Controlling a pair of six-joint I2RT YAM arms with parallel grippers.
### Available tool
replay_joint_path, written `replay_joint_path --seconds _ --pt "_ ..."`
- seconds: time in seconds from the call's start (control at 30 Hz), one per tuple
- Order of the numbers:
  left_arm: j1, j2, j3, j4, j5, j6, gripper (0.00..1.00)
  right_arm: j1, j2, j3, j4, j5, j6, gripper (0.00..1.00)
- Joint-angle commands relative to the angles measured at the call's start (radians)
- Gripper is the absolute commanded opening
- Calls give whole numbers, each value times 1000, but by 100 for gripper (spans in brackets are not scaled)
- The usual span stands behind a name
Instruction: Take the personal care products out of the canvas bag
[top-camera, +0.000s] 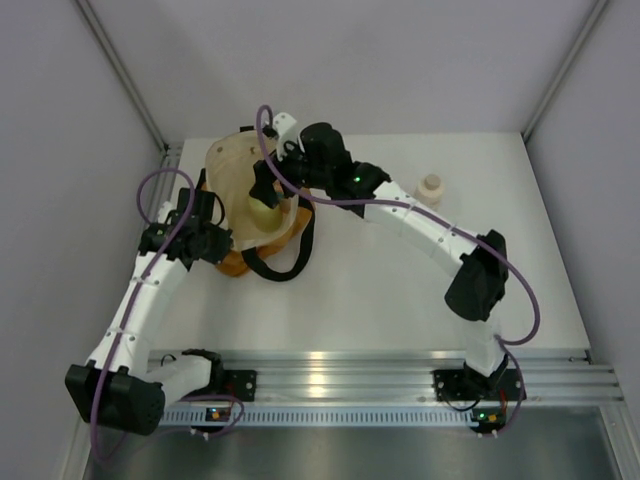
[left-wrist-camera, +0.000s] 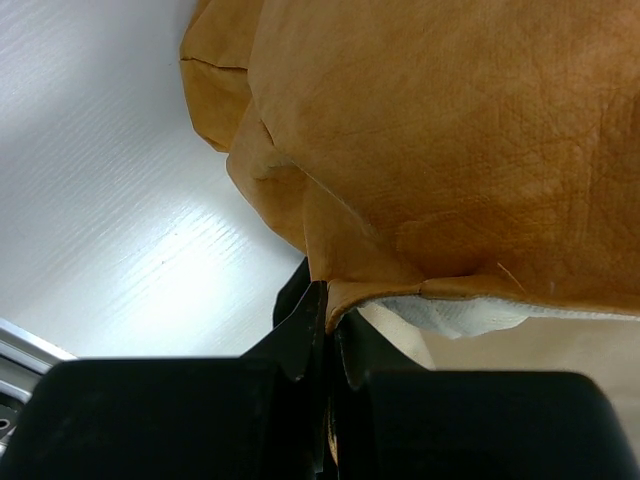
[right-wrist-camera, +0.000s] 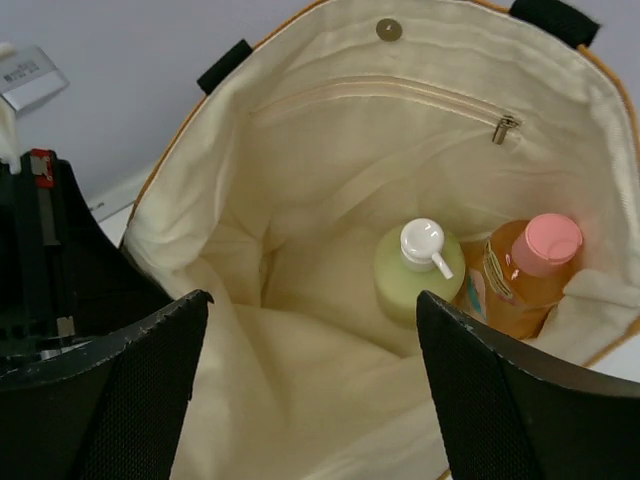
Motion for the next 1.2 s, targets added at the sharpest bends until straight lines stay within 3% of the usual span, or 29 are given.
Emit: replay_joint_path --seconds 0.0,0.37,0.7,1.17 --pt "-2 -23 -15 31 15 8 0 19 33 91 -63 -25 -93 82" --pt "-2 -30 -12 31 39 19 0 14 203 244 -69 -11 -199 75" --pt "-2 -33 -15 31 44 8 0 17 349 454 -63 147 -236 70" --pt "0 -48 -18 34 32 -4 0 33 449 461 -40 201 -203 69"
